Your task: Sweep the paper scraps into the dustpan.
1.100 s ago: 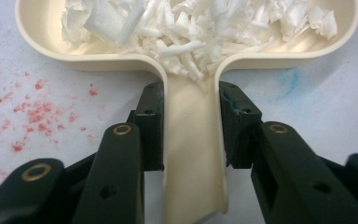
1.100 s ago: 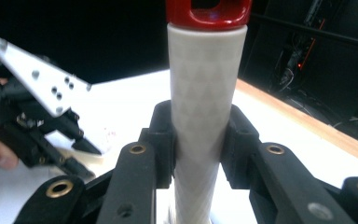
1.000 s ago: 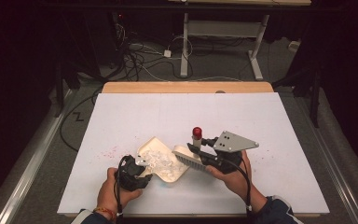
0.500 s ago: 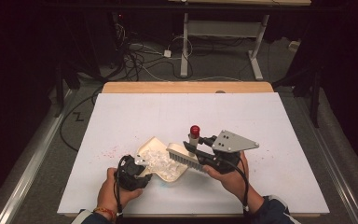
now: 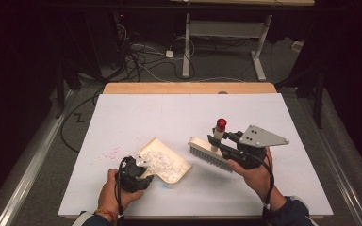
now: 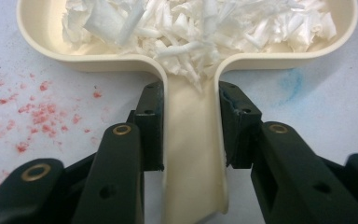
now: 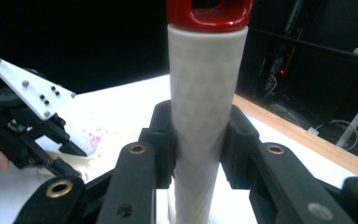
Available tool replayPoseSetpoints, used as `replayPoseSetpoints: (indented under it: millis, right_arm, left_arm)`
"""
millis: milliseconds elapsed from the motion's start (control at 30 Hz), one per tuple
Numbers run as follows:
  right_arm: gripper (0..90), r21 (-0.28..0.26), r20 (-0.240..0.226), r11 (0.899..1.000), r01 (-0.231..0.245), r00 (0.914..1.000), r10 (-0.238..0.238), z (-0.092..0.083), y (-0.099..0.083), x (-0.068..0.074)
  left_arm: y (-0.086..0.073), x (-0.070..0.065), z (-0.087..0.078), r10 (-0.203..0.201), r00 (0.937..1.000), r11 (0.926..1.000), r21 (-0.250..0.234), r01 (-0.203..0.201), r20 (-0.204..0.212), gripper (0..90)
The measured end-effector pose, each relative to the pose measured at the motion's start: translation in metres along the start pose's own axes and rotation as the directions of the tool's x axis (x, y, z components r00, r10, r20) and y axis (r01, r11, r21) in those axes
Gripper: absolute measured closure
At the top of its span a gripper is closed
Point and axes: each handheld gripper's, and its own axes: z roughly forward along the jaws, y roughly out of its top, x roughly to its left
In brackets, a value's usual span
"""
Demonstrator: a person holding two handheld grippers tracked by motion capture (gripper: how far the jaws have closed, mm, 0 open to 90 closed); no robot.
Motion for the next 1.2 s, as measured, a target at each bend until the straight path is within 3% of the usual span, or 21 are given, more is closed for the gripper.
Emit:
replayPoseSetpoints:
  millis: [567, 800, 1200]
  right_arm:
    - [70.3, 0.015, 0.059, 1.0, -0.003, 0.9982, 0.002, -0.047, -0.005, -0.025]
    - [70.3, 0.038, 0.074, 0.999, -0.005, 0.9973, 0.002, -0.065, -0.012, -0.032]
    - [70.3, 0.061, 0.062, 0.997, -0.052, 0.9969, 0.049, -0.093, -0.025, -0.043]
  left_arm:
    - [-0.001, 0.001, 0.0, 0.005, 1.0, 1.0, -0.009, -0.005, -0.007, 63.4]
    - [-0.002, 0.004, -0.002, -0.031, 0.9995, 0.9992, -0.025, 0.031, -0.009, 63.3]
    - [-0.005, 0.014, -0.006, -0.081, 0.9966, 0.9942, -0.072, 0.08, -0.014, 63.4]
